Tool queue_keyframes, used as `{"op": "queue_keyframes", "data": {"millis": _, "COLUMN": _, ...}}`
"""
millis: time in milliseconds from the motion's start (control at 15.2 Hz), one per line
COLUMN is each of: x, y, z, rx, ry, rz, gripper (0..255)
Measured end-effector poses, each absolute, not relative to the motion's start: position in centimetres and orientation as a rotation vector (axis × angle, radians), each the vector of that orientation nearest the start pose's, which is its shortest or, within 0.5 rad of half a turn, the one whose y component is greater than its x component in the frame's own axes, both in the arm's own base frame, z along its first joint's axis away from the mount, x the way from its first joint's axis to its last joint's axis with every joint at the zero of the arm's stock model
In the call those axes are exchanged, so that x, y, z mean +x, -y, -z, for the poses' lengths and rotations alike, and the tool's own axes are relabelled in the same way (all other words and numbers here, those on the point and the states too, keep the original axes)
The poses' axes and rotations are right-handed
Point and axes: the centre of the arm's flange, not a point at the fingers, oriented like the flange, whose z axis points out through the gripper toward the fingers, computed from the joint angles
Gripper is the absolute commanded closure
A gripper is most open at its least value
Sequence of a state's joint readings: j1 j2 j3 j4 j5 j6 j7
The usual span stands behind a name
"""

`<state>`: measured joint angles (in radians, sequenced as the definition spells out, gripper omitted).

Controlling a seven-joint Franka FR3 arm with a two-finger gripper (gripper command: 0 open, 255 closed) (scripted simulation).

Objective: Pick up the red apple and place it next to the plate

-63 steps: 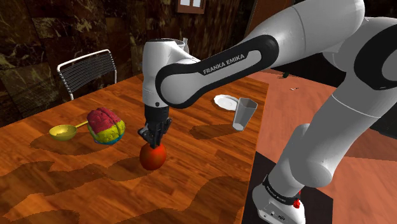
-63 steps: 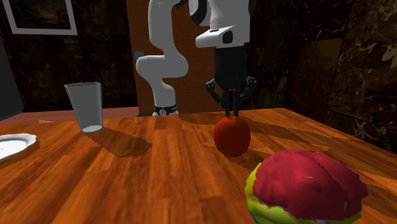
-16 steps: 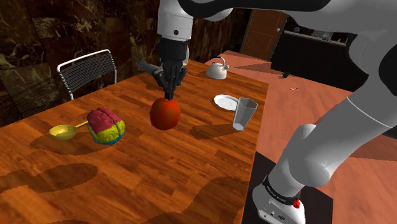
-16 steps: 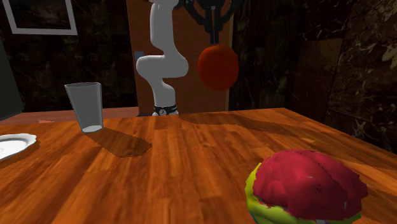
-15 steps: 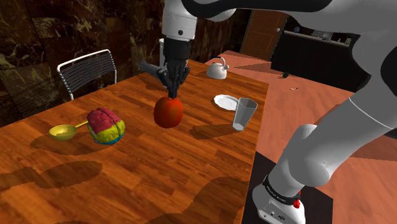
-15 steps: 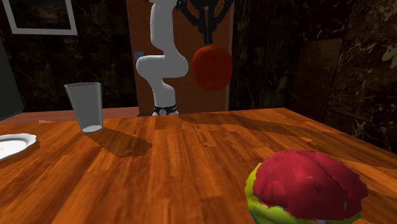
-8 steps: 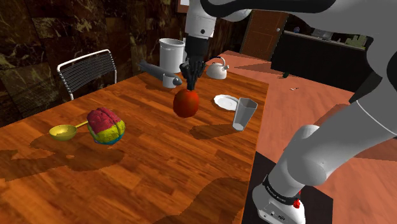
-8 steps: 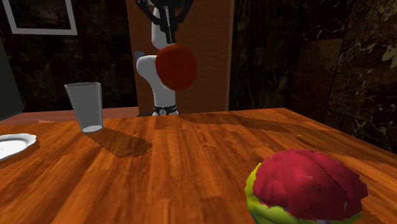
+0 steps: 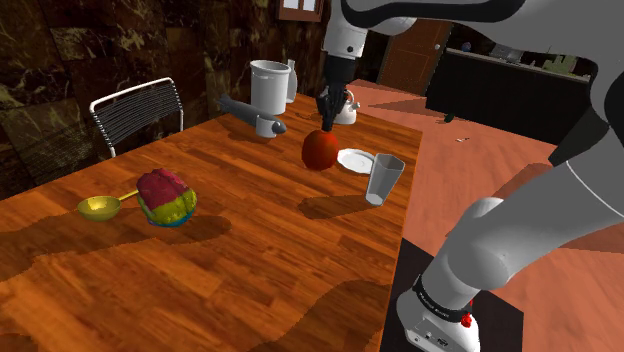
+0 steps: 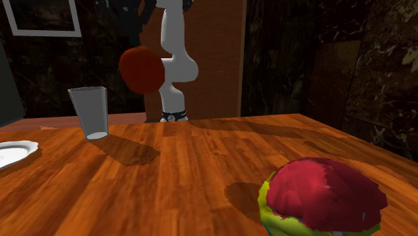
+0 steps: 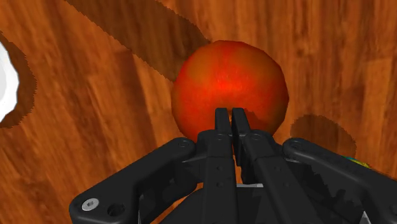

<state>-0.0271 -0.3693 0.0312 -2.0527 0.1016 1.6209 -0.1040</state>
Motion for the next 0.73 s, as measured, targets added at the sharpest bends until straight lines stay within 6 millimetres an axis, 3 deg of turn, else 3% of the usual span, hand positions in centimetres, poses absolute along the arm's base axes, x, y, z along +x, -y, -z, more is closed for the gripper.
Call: {"op": "queue_keyframes", "data": {"millis": 726, "x": 43.7, "y": 13.3, "z": -58.6, "rx": -3.044, "ry": 0.148, "rz": -0.088, "gripper": 255}}
